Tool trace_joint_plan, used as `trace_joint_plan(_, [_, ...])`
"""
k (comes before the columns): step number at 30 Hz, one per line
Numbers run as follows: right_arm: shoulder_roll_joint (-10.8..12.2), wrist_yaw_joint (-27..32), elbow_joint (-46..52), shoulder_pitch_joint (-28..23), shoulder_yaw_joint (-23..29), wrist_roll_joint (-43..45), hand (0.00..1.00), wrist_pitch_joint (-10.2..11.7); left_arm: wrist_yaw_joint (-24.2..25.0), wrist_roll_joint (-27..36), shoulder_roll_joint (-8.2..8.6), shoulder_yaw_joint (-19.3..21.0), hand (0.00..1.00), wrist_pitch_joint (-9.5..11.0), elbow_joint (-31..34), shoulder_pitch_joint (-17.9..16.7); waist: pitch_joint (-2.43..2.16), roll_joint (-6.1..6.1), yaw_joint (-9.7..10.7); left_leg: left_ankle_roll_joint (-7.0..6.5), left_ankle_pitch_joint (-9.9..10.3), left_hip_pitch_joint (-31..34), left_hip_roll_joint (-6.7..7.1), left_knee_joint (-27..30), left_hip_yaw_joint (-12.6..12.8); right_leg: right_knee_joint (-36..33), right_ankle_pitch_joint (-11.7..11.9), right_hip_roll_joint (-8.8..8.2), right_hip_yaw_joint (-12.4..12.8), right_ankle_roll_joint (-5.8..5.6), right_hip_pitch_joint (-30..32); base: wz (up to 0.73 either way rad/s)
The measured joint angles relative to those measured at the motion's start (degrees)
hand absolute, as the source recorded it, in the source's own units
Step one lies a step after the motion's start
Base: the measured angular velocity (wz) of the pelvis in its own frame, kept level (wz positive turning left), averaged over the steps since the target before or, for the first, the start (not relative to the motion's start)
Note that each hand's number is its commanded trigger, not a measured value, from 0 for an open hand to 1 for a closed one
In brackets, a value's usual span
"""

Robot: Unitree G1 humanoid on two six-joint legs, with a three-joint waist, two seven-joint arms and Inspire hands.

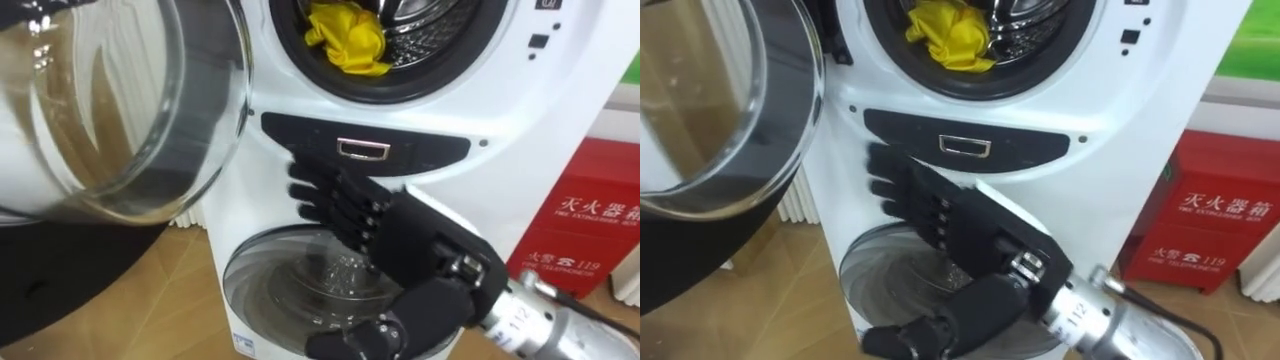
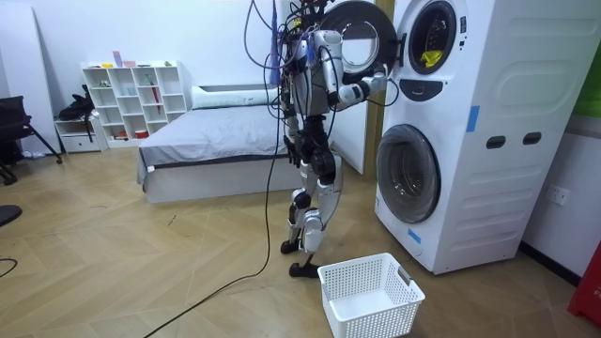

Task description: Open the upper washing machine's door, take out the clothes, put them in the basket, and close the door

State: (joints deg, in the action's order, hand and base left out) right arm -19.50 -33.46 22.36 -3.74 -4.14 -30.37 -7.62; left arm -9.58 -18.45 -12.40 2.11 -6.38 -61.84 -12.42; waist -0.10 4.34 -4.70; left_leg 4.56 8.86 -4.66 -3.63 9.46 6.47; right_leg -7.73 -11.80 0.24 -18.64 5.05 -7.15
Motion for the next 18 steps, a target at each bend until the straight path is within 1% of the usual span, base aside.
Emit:
trace_joint_plan(3, [1.2,1.8,0.0,0.0,1.9,2.0,0.0,0.0,0.0,-1.4,0.2,0.0,0.0,0.1,0.0,-0.1,0.02,0.01,0.3,0.0,0.0,0.1,0.02,0.0,0.0,0.0,0.0,-0.02,0.0,-0.04,0.1,-0.01])
trace_joint_plan(7, [1.3,3.2,0.0,0.0,3.0,3.8,0.0,0.0,-0.5,-1.5,0.6,0.0,0.0,0.1,0.0,-0.1,0.01,0.02,1.1,-0.01,0.0,0.1,0.13,0.0,0.0,0.1,-0.1,-0.12,-0.1,-0.17,0.2,0.0])
trace_joint_plan(8, [1.3,3.7,0.0,0.0,3.4,4.5,0.0,0.0,-0.9,-1.5,0.77,0.0,0.0,0.1,0.0,-0.1,-0.06,0.16,1.4,-0.03,0.0,0.1,0.16,0.0,0.0,0.1,-0.1,-0.16,0.0,-0.18,0.3,0.0])
trace_joint_plan(10, [1.4,4.8,0.0,0.0,3.8,6.3,0.0,0.0,-1.0,-1.5,0.94,0.1,0.0,-0.1,0.0,0.4,-0.01,0.1,1.5,-0.27,0.2,0.0,0.15,0.0,0.0,0.0,-0.1,-0.17,-0.1,-0.18,0.2,0.0])
trace_joint_plan(13, [2.3,6.5,0.1,0.0,5.2,10.1,0.0,0.0,-1.0,-1.8,1.11,0.2,0.0,0.0,-0.1,0.6,0.05,0.11,2.1,-0.51,0.3,0.1,0.14,0.0,0.0,-0.1,-0.1,-0.2,-0.1,-0.2,0.2,0.03])
trace_joint_plan(16, [3.4,10.1,0.1,0.5,6.7,10.7,0.0,0.4,-1.0,-1.8,1.27,0.2,0.0,0.5,-0.9,1.4,0.24,-0.15,2.6,-0.9,0.6,0.1,0.12,0.1,0.0,-0.2,-0.1,-0.19,-0.2,-0.24,0.4,0.0])
trace_joint_plan(18, [3.6,13.0,0.2,0.9,7.7,10.7,0.0,0.9,-1.0,-1.9,1.76,0.2,0.0,0.5,-1.1,1.9,0.35,-0.33,2.7,-0.9,0.8,0.0,0.1,0.1,0.1,-0.4,-0.1,-0.19,0.0,-0.33,0.4,-0.03])
